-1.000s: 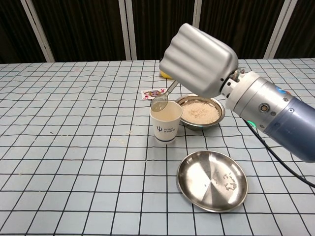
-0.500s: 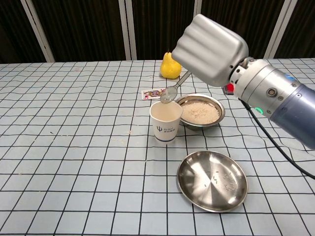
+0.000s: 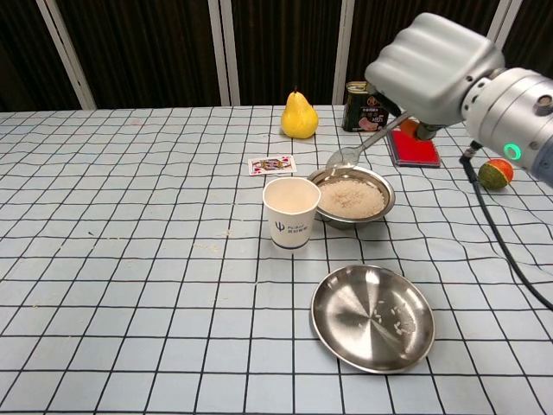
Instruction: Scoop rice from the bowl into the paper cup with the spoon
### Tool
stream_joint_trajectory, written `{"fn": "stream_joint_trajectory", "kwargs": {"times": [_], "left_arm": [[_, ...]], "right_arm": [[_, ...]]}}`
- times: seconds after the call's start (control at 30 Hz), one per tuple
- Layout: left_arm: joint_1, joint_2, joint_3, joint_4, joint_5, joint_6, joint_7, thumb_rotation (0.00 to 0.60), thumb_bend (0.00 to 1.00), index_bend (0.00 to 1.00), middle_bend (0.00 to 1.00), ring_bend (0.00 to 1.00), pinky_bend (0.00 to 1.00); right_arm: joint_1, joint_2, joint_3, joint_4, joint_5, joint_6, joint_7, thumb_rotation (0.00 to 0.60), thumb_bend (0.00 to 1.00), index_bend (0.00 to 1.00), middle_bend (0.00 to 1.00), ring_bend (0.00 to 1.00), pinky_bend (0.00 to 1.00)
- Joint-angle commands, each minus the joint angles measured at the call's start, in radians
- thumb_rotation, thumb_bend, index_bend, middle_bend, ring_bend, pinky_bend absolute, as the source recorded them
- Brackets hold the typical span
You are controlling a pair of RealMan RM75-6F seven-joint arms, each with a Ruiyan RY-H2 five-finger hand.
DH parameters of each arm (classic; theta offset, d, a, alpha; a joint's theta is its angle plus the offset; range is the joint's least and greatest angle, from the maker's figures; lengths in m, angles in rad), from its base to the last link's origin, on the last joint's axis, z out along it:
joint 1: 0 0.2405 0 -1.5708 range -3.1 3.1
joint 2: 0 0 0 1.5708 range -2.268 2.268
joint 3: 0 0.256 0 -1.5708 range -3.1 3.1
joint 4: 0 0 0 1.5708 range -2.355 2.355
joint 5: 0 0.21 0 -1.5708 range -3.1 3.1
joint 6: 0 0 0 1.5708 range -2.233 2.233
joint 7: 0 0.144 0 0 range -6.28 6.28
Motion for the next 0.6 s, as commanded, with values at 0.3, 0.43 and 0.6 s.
{"fn": "stream_joint_trajectory", "kwargs": {"times": [0.3, 0.43, 0.6], "left_arm": [[0.003, -0.006, -0.009, -0.003, -0.014, 0.008, 0.020, 0.600, 0.02, 0.00, 0.00, 0.00, 0.00], [0.006, -0.011, -0.010, -0.004, -0.018, 0.012, 0.033, 0.600, 0.02, 0.00, 0.00, 0.00, 0.00], [0.011, -0.018, -0.014, -0.005, -0.022, 0.022, 0.051, 0.600, 0.02, 0.00, 0.00, 0.00, 0.00]], "right_arm": [[-0.105, 0.177, -0.064, -0.253, 0.171, -0.035, 0.034, 0.600, 0.56, 0.68, 0.96, 1.00, 0.98], [-0.132, 0.190, -0.109, -0.291, 0.146, -0.033, 0.071, 0.600, 0.56, 0.68, 0.96, 1.00, 0.98], [-0.154, 0.197, -0.153, -0.305, 0.101, -0.038, 0.111, 0.600, 0.56, 0.68, 0.96, 1.00, 0.98]]}}
